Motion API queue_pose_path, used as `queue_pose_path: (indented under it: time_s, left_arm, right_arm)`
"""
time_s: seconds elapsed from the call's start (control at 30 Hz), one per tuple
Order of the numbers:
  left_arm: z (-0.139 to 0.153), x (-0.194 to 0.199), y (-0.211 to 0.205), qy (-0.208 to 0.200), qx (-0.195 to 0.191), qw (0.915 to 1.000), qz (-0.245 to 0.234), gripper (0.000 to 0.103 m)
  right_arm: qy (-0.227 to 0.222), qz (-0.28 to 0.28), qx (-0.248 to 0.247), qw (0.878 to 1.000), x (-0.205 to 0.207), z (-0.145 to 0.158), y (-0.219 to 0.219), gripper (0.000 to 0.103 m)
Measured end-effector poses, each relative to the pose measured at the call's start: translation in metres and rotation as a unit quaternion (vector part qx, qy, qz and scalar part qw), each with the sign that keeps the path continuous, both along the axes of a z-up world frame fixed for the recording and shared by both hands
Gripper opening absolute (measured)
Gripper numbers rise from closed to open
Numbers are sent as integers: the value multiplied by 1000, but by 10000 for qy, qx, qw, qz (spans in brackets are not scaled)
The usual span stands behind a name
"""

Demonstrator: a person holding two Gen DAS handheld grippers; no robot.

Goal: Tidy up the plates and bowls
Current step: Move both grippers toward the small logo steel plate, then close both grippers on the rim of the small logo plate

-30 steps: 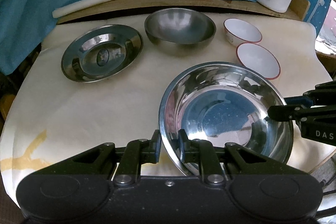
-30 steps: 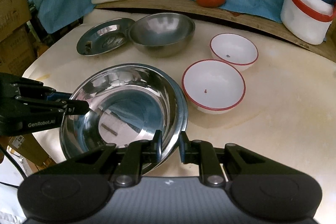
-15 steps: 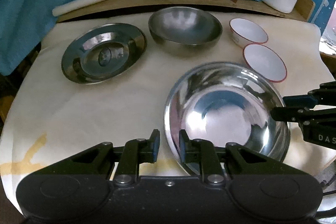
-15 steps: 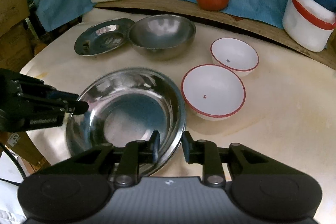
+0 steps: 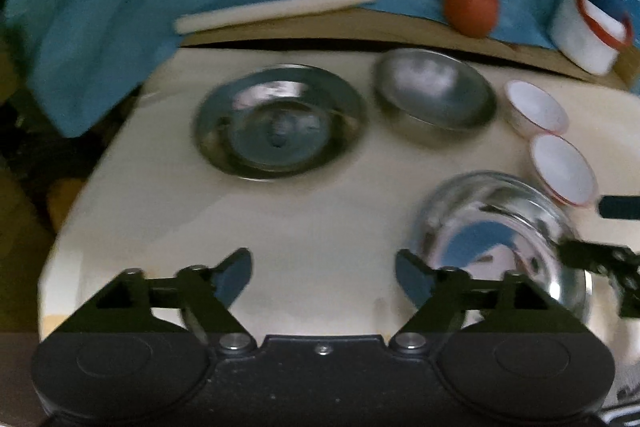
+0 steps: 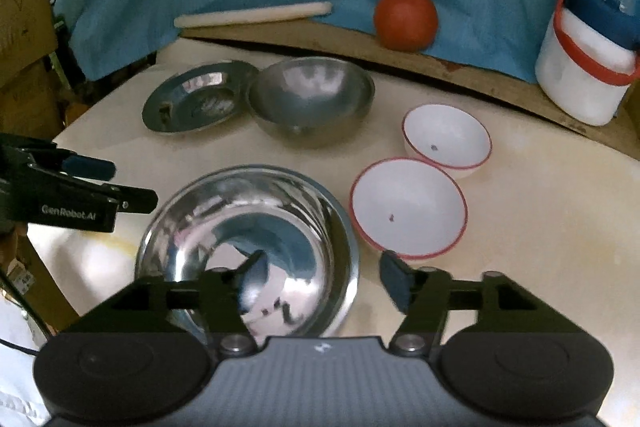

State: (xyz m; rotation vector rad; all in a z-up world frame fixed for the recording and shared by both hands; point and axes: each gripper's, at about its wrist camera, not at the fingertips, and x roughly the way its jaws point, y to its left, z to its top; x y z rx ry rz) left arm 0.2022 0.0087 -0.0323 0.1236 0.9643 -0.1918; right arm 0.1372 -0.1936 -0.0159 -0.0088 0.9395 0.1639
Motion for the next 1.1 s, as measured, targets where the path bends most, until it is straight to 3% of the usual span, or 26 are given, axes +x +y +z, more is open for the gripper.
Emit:
queue_pose_path:
  time_s: [0.13, 0.33, 0.67, 1.1]
  left_arm:
    - [2, 10, 22, -122, 166, 9993, 313, 95]
    - [6, 29, 52, -210, 196, 9980, 568, 100]
    - [5, 62, 80, -234, -40, 9973, 689, 101]
    - [-7, 126, 81, -164, -300, 9975, 611, 102]
  right_arm:
    - [-159, 22, 134, 9998, 7, 3, 11, 91]
    - [-403, 93, 339, 9986, 21, 7, 35, 98]
    - [-411, 365, 624, 9965, 54, -2, 71, 98]
    - [60, -18, 1191, 9929, 103, -25, 76, 98]
